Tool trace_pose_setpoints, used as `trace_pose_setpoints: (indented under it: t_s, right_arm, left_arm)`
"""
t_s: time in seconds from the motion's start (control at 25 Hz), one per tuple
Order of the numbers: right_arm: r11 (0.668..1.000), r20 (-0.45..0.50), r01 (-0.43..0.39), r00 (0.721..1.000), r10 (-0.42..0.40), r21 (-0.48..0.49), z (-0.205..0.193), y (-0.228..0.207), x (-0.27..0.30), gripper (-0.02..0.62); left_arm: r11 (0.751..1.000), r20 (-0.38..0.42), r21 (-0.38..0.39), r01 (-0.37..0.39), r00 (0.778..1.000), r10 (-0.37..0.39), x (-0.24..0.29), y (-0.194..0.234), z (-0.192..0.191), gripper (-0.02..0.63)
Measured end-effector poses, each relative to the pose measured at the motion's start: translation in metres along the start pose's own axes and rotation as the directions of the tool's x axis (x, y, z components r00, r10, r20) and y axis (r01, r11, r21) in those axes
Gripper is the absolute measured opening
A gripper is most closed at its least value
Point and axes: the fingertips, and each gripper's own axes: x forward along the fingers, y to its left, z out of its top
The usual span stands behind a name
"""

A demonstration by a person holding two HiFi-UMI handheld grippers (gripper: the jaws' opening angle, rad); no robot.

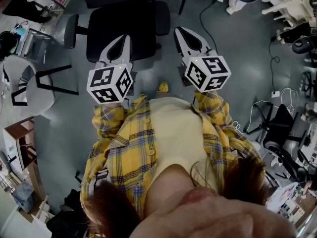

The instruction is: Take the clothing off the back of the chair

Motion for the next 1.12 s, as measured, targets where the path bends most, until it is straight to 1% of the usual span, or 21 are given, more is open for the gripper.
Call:
trace_pose_setpoints:
  t_s: [0.16, 0.28, 0.44, 0.68, 0.84, 0.92, 1.12]
  right_arm:
    - [1.0, -0.004, -0.006, 1.0, 0.006, -0.001, -0.001, -0.011, 0.004, 0.012]
    - [1.0, -0.006, -0.026, 1.0, 0.026, 0.015, -0.002, -0.02, 0.008, 0.012]
    - [0.999, -0.011, -0.038, 0.999, 0.038, 0.018, 0.0, -0.038, 0.01, 0.012]
    - [0.998, -0.014, -0.056, 0.998, 0.056, 0.013, 0.004, -0.059, 0.012, 0.012]
    - [0.998, -0.016, -0.058, 0.998, 0.058, 0.012, 0.003, -0.071, 0.009, 0.012]
    - [0.998, -0.017, -0.057, 0.998, 0.057, 0.016, 0.003, -0.076, 0.009, 0.012]
    - [0.998, -0.021, -0.056, 0.998, 0.057, 0.04, 0.003, -0.088, 0.014, 0.012]
  left_arm:
    - [1.0, 0.011, -0.003, -0.008, 1.0, 0.008, 0.011, -0.003, 0.002, 0.003]
    - [1.0, 0.002, -0.001, -0.007, 1.0, 0.007, 0.024, -0.006, 0.001, 0.003]
    - [1.0, -0.003, 0.001, -0.001, 1.0, 0.001, 0.042, -0.014, 0.001, 0.003]
    - [1.0, 0.02, 0.019, 0.022, 1.0, -0.022, 0.069, -0.032, 0.005, 0.003]
    - [0.999, 0.043, 0.04, 0.033, 0.998, -0.035, 0.083, -0.045, 0.009, 0.003]
    - [0.998, 0.038, 0.053, 0.038, 0.998, -0.04, 0.09, -0.05, 0.01, 0.003]
    - [0.998, 0.029, 0.05, 0.046, 0.998, -0.047, 0.108, -0.054, 0.015, 0.003]
